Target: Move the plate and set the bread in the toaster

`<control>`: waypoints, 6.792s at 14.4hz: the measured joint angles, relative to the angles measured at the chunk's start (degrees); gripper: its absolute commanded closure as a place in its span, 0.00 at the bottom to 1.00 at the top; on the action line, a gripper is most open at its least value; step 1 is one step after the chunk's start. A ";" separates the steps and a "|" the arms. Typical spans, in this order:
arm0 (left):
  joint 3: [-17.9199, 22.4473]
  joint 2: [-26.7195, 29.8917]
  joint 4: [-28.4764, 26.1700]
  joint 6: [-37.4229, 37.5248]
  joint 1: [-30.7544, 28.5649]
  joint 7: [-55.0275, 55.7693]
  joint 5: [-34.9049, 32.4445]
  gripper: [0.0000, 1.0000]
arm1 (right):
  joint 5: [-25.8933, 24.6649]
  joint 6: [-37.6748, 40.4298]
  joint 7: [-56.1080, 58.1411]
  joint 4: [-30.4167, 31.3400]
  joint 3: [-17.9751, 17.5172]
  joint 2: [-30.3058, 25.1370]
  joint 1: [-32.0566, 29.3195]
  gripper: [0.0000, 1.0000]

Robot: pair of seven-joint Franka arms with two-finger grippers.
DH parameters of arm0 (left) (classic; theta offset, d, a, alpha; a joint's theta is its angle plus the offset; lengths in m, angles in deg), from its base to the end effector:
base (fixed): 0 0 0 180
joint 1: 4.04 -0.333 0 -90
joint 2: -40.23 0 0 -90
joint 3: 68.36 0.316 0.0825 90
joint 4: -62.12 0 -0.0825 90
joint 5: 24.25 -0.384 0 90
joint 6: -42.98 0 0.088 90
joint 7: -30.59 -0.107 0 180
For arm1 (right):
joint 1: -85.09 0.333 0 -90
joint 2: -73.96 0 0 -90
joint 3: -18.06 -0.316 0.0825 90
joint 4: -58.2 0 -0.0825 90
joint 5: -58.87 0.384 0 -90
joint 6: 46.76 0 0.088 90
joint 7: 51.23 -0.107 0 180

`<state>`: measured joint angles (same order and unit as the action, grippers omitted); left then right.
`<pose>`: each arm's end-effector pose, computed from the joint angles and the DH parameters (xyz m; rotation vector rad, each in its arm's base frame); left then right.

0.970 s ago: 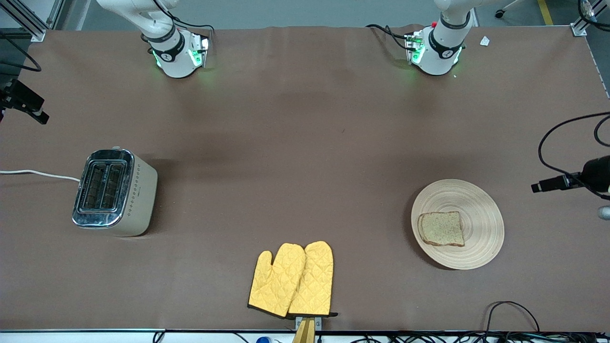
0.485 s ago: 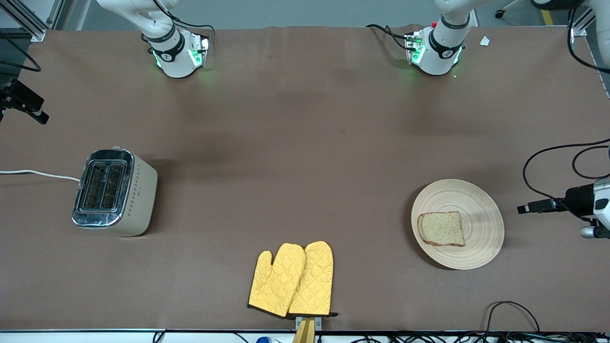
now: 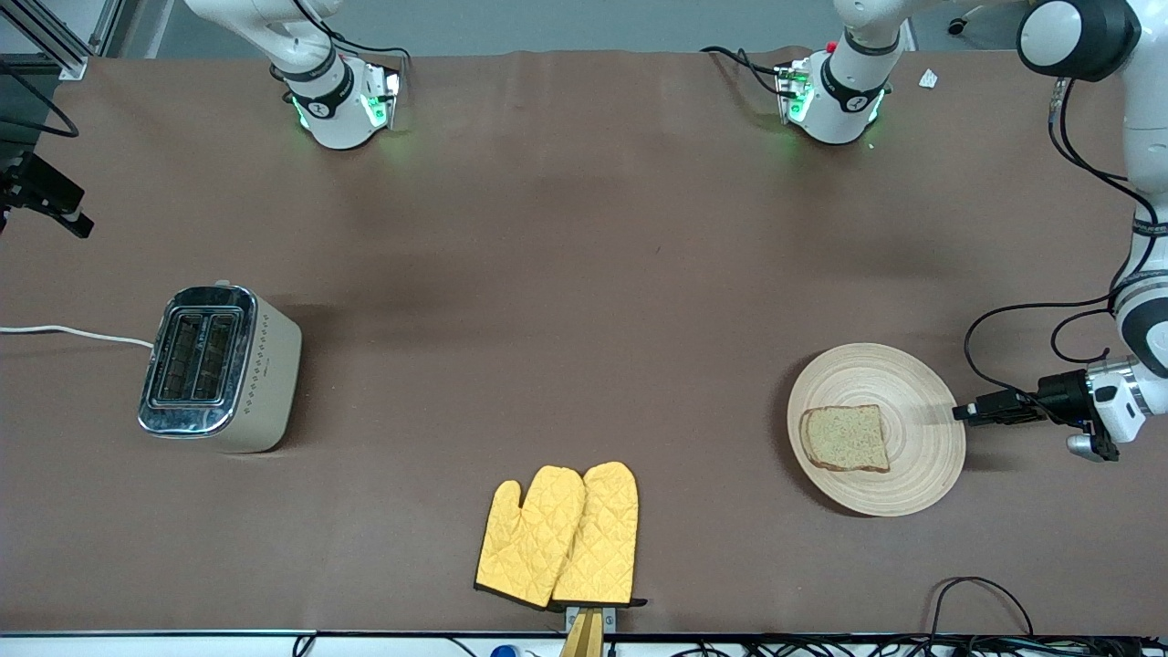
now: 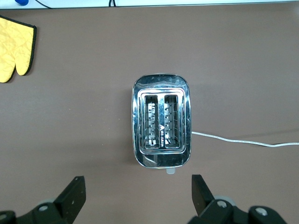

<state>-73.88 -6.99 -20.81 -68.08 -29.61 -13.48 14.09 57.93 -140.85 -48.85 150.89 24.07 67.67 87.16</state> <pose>0.6626 0.2085 0.1888 2.4186 -0.0506 0.0936 0.5256 -0.0414 0.6680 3.1221 -0.0426 0.2082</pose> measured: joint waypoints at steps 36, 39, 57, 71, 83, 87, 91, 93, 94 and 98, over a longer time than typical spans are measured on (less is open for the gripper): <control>-30.05 -0.94 -13.42 -14.23 5.28 13.62 7.03 1.00 | 2.06 -2.93 0.01 0.70 0.54 0.02 -0.83 0.00; -33.71 -1.22 -18.15 -24.30 7.13 13.61 8.73 1.00 | 2.07 -3.93 0.01 0.59 0.56 0.02 -0.89 0.00; -34.01 -3.21 -19.93 -40.63 10.61 9.06 23.16 0.00 | 2.05 1.47 2.50 1.58 0.16 1.19 -2.14 0.00; -34.69 3.14 -3.54 -15.78 -7.58 40.28 -27.04 0.00 | 3.21 2.70 -5.86 1.88 -0.90 7.37 7.03 0.00; -35.48 27.59 -2.04 7.00 -6.04 55.50 -48.93 0.00 | 5.67 -22.93 -30.85 3.08 -1.39 30.11 29.65 0.04; -35.47 32.04 1.79 15.75 -6.11 55.49 -48.95 0.00 | 6.60 -31.88 -33.08 3.34 -1.36 36.21 31.92 0.16; -37.94 32.89 3.32 20.43 -5.99 55.46 -50.03 0.00 | 6.61 -39.39 -33.68 5.50 -1.32 39.60 33.31 0.30; -38.79 33.28 3.66 21.01 -5.85 55.39 -50.15 0.00 | 6.61 -40.14 -33.79 6.04 -1.29 40.21 33.42 0.34; -38.94 33.82 3.91 21.31 -5.74 55.11 -50.02 0.00 | 6.62 -40.15 -34.13 6.11 -1.29 40.33 33.45 0.35; -30.86 39.31 4.55 25.65 2.35 53.91 -47.47 0.00 | 6.62 -40.14 -35.28 6.18 -1.29 40.78 33.80 0.41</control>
<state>-104.74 32.32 -16.26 -42.43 -27.27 40.43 -33.37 64.55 -180.99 -84.13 157.07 22.79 108.45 120.96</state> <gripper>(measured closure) 0.000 0.379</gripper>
